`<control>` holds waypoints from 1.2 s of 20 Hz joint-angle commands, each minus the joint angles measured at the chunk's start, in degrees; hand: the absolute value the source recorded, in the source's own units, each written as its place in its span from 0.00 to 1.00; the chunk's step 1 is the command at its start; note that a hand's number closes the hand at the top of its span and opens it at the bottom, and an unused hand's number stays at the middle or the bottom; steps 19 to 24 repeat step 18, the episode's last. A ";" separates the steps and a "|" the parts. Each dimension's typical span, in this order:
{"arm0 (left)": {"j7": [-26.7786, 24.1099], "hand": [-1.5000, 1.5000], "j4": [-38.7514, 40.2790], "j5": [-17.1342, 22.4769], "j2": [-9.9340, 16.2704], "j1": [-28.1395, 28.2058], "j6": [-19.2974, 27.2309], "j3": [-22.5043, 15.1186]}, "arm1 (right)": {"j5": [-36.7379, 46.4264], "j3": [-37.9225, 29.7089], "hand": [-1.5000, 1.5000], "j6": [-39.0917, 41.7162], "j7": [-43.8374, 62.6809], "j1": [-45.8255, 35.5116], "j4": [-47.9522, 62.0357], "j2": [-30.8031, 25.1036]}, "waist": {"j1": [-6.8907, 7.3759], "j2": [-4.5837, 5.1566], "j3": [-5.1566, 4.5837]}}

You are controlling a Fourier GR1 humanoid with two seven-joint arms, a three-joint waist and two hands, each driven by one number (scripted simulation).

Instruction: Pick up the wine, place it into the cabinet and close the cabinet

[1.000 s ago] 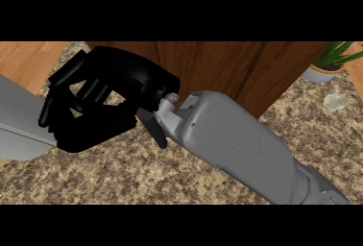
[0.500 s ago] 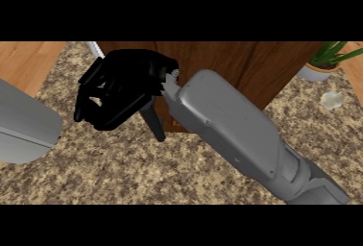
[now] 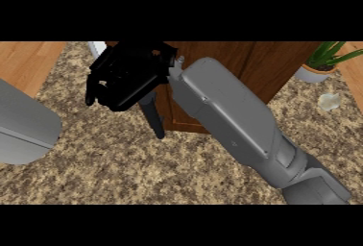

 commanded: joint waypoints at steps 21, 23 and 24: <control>3.38 0.00 -1.75 -2.07 -1.99 -2.74 -1.49 2.16 | 6.89 -7.27 1.00 -6.56 -14.06 -0.47 8.66 -9.21 | -1.29 1.77 0.38; 3.38 0.00 -1.75 -2.07 -1.99 -2.74 -1.49 2.16 | 6.89 -7.27 1.00 -6.56 -14.06 -0.47 8.66 -9.21 | -1.29 1.77 0.38; 3.38 0.00 -1.75 -2.07 -1.99 -2.74 -1.49 2.16 | 6.89 -7.27 1.00 -6.56 -14.06 -0.47 8.66 -9.21 | -1.29 1.77 0.38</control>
